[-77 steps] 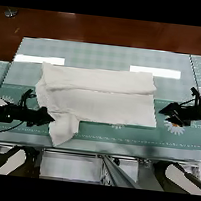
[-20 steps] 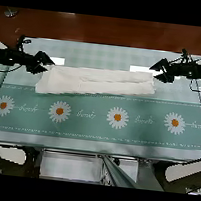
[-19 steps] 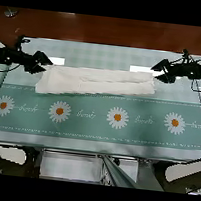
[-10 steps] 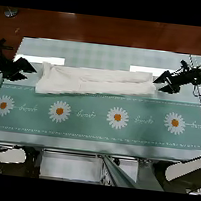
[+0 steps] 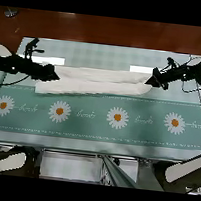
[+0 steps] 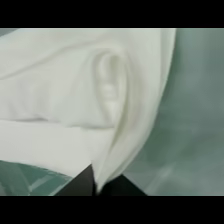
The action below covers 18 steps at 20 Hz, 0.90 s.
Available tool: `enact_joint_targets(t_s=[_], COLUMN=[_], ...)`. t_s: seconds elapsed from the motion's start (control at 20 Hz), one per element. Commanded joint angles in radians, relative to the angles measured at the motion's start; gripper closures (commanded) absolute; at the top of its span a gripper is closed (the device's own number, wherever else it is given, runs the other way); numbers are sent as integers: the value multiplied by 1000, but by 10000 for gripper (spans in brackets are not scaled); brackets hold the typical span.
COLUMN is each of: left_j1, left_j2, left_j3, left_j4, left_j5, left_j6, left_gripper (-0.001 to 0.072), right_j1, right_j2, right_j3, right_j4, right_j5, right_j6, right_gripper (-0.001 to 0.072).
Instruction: Fold the shirts.
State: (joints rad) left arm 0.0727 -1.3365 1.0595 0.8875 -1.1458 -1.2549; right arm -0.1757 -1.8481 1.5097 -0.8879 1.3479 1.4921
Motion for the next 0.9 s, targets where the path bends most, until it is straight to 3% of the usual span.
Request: enact_joint_targets(t_s=[0.0, 0.15, 0.4, 0.6, 0.85], left_j1=[-128, -272, -552, -719, -926], left_j2=[-1, -6, -109, -309, -496], left_j3=[-5, -5, 40, 241, 405], left_j4=[-21, -21, -20, -20, -22], left_j5=[68, 158, 377, 376, 330], left_j6=[39, 34, -130, -206, -297], left_gripper=[688, 688, 690, 690, 690], right_j1=[21, 22, 22, 23, 23], right_j2=[158, 426, 898, 1132, 1276], right_j3=[-53, -265, -597, -674, -673], right_j4=[-194, -238, -246, -243, -160], right_j5=[31, -48, -91, -3, 28], right_j6=[-12, -37, 2, 50, 83], right_gripper=[679, 679, 679, 679, 679])
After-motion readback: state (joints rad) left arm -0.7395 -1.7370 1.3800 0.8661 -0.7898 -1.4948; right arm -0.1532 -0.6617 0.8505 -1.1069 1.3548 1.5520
